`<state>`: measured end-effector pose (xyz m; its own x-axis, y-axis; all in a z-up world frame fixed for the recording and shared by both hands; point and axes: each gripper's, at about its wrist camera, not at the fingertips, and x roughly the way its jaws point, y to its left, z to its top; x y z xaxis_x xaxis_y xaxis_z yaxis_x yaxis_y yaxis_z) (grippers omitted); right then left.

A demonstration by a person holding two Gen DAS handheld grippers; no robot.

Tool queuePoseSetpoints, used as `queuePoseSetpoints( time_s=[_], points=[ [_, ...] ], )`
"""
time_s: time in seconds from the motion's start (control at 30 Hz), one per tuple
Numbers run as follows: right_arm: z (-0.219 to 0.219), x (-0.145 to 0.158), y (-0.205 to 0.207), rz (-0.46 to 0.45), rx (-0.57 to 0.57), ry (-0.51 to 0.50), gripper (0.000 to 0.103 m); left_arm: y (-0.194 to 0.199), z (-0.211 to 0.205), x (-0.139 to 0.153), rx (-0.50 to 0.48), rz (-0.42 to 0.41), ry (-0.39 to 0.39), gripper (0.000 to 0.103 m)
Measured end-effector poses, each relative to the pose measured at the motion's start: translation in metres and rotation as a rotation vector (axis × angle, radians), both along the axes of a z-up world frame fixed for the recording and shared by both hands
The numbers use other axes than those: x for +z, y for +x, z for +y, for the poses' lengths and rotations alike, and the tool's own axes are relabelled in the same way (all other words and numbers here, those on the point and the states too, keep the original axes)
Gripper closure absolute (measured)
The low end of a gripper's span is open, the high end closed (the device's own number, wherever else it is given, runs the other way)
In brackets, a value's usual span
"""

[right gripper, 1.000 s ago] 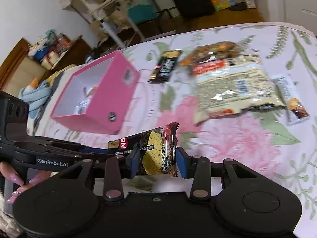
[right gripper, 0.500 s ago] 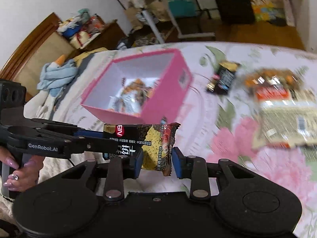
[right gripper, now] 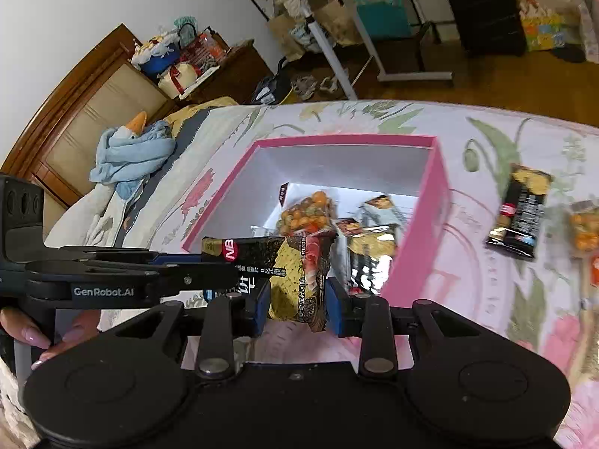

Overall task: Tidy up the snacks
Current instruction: 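Carry the cracker pack into the pink box and open both tools, then move both tools to the clear bag of coated nuts and grasp it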

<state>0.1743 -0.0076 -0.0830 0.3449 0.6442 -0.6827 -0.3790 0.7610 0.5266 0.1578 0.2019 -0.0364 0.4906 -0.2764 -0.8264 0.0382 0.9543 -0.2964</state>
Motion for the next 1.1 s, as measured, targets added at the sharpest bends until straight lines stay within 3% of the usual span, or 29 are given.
queuePoseSetpoints(
  time_s=[0.13,0.27,0.4,0.47,0.53,0.6,0.7,0.97,1.1],
  points=[
    [0.020,-0.017,0.020,0.061,0.008,0.046,0.066,0.019,0.024,-0.014,0.089,0.049,-0.013,0.060],
    [0.039,-0.037,0.028,0.123,0.032,0.066,0.066,0.031,0.036,-0.028,0.120,0.058,0.055,0.060],
    [0.052,-0.046,0.025,0.068,0.023,-0.025,0.064,0.034,0.041,-0.044,0.139,0.065,0.060,0.055],
    [0.050,-0.047,0.023,0.067,0.027,-0.024,0.064,0.033,0.040,-0.046,0.150,0.046,0.088,0.055],
    [0.048,-0.038,0.017,0.055,0.054,-0.015,0.064,0.030,0.039,-0.044,0.163,0.017,0.092,0.055],
    [0.043,-0.021,0.009,-0.002,0.058,-0.005,0.061,0.028,0.042,-0.040,0.181,0.007,0.042,0.055],
    [0.030,0.000,0.002,-0.052,0.059,-0.018,0.060,0.024,0.034,-0.027,0.150,-0.021,0.044,0.056],
    [-0.038,0.061,0.009,-0.117,-0.038,-0.184,0.059,0.002,-0.023,0.016,-0.059,-0.085,-0.012,0.057],
    [-0.068,0.085,0.016,-0.127,-0.038,-0.273,0.053,-0.002,-0.065,0.032,-0.152,-0.119,-0.026,0.058]
  ],
)
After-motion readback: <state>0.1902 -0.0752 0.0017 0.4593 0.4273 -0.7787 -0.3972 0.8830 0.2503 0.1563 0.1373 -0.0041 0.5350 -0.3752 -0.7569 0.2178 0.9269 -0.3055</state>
